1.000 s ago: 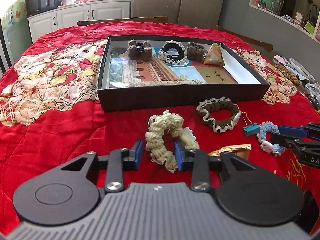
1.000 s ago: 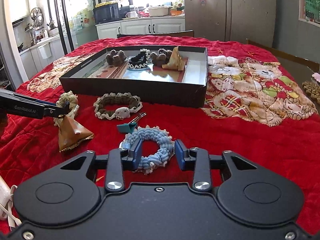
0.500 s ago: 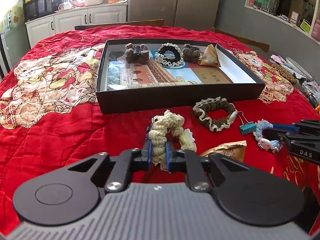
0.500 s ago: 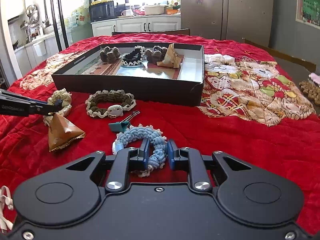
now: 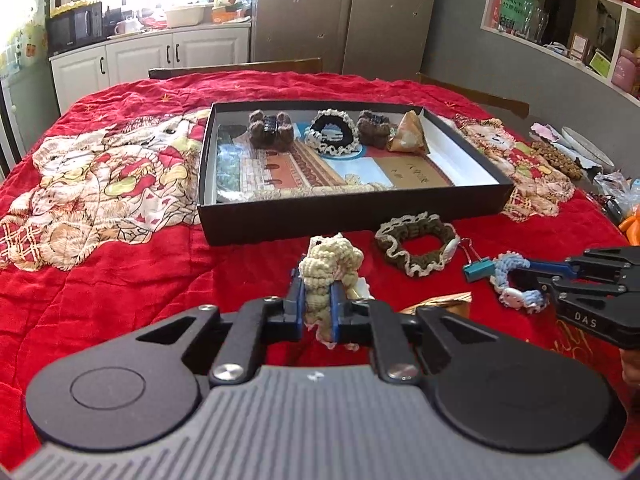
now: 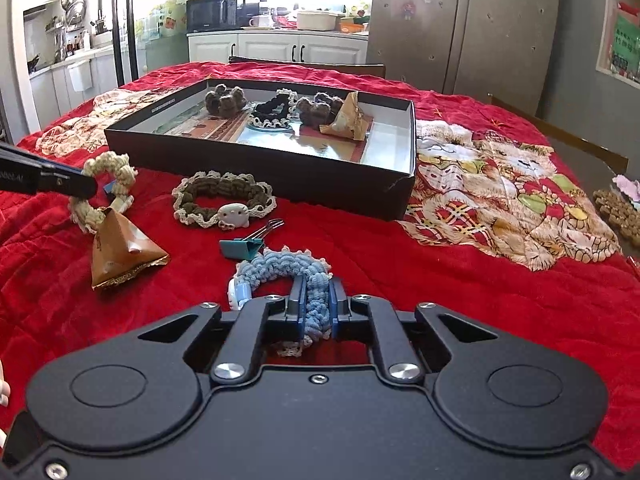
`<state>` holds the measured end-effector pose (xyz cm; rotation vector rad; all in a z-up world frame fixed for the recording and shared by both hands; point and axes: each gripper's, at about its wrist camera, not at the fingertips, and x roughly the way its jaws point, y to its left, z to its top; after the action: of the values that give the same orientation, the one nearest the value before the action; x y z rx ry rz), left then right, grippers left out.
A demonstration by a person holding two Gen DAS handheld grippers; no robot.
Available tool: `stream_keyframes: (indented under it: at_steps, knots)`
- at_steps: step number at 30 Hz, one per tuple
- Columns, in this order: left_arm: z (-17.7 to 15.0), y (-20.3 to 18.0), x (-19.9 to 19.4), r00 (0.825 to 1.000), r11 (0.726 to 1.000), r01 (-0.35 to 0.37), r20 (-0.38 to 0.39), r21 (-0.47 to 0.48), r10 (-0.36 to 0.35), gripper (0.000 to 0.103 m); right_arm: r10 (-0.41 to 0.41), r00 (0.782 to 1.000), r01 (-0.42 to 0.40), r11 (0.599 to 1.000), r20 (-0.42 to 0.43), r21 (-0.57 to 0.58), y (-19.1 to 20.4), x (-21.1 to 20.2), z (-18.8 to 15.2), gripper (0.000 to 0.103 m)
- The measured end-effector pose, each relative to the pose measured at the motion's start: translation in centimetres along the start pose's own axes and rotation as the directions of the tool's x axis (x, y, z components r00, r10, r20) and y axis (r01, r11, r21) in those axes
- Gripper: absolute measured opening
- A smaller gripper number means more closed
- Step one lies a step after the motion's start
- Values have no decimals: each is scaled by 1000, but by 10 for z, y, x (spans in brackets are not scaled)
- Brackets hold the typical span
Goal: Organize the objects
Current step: 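Carry both held scrunchies up and over the black box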
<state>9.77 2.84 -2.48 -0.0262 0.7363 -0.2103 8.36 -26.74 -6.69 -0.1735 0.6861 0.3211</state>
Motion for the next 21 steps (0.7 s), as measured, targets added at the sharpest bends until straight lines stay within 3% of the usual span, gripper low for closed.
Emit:
stream_keyframes:
  at_steps: [21]
  knots:
    - [16, -7, -23, 997, 999, 33, 76, 18, -34, 15, 26, 993, -19, 998, 112, -65, 11, -47, 29, 10]
